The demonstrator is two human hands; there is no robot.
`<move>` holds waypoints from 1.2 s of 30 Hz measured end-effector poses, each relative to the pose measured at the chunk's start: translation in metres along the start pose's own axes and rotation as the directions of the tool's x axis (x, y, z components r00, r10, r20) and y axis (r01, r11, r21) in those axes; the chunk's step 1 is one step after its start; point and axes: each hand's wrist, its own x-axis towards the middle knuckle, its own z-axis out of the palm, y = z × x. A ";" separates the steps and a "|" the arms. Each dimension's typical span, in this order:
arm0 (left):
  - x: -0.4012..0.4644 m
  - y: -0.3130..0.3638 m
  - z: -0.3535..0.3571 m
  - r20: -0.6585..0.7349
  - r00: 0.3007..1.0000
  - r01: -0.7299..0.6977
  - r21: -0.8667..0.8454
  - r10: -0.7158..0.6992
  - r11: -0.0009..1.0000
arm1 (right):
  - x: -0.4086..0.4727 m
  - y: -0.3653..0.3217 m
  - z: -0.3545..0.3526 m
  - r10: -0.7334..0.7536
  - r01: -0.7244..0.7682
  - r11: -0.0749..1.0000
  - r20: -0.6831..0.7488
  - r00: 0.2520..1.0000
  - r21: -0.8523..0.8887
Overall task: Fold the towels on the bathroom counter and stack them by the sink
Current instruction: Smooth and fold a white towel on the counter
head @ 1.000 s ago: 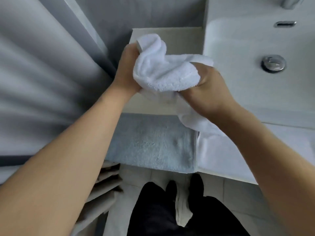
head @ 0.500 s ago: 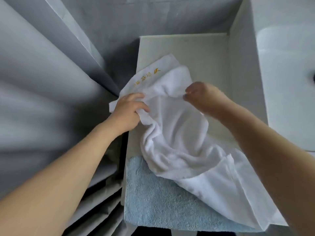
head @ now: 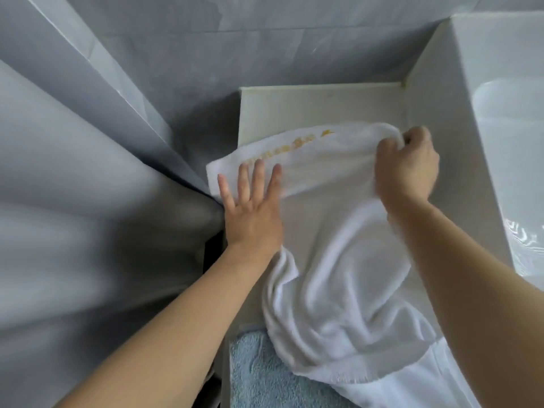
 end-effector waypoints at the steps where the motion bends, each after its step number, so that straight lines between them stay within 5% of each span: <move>1: 0.004 0.007 -0.006 -0.054 0.998 -0.040 -0.028 0.038 0.999 | 0.002 0.006 -0.008 0.038 -0.039 0.999 -0.072 0.997 -0.011; 3: 0.005 0.021 -0.012 0.004 0.996 -0.088 -0.116 0.089 0.989 | 0.000 0.018 -0.013 0.020 -0.023 0.981 -0.017 1.000 -0.191; 6: 0.000 0.029 -0.007 0.238 0.970 -0.009 -0.158 0.046 0.987 | -0.013 0.028 0.005 -0.210 0.314 0.834 0.265 0.941 -0.454; 8: 0.013 0.030 -0.009 0.149 0.989 0.030 -0.126 -0.011 0.992 | -0.010 0.026 0.021 -0.324 0.460 0.758 0.346 0.881 -0.462; 11: 0.049 0.041 -0.005 -0.042 0.999 -0.004 -0.194 -0.004 0.981 | -0.009 0.037 0.043 -0.301 0.530 0.675 0.464 0.833 -0.513; 14: 0.074 0.034 0.020 0.045 0.999 -0.006 -0.170 0.014 0.985 | -0.003 0.045 0.050 -0.358 0.542 0.731 0.444 0.822 -0.414; 20: 0.110 0.019 0.035 -0.002 1.000 0.015 -0.126 -0.015 0.992 | 0.020 0.038 0.055 -0.388 0.478 0.852 0.355 0.850 -0.214; 36: 0.165 0.011 0.029 0.001 0.999 0.032 -0.149 -0.032 0.988 | 0.057 0.051 0.055 -0.381 0.397 0.879 0.111 0.918 -0.266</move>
